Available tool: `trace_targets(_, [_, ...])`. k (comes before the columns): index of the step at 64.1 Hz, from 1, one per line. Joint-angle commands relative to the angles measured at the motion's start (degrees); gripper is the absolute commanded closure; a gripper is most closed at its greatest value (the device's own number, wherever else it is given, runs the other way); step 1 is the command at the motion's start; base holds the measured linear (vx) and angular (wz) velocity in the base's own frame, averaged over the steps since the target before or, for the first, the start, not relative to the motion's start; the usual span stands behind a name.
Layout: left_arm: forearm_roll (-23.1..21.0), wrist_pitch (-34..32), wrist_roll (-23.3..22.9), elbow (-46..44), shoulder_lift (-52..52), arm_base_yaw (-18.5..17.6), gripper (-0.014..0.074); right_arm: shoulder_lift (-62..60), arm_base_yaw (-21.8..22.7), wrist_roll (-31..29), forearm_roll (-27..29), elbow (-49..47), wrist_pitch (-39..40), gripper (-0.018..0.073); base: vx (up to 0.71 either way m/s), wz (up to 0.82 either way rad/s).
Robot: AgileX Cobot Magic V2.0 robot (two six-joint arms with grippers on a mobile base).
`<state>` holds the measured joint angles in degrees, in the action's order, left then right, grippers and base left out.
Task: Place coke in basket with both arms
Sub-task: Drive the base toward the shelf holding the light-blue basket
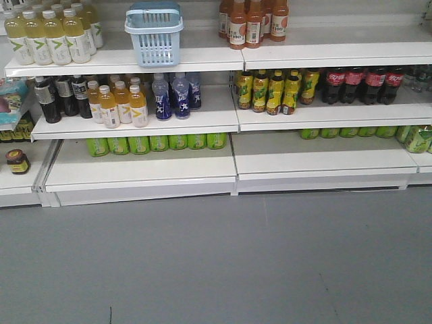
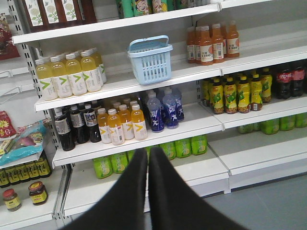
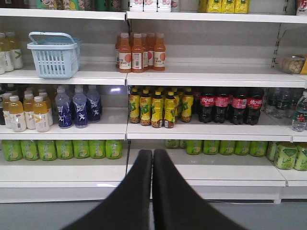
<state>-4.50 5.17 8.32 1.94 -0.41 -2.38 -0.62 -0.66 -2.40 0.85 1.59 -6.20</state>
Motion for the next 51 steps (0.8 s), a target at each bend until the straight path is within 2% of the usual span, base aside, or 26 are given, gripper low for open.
trace_targets(1, [-0.02,-4.11,-0.32,-0.08,-1.13,-0.01,0.0603,-1.01,0.01,-0.22,-0.10,0.63,3.94,0.0568,0.00,0.00])
trace_targets(51, [-0.02,-4.11,-0.32,-0.08,-1.13,-0.01,0.0603,-1.01,0.01,-0.22,-0.10,0.63,3.94,0.0568,0.00,0.00])
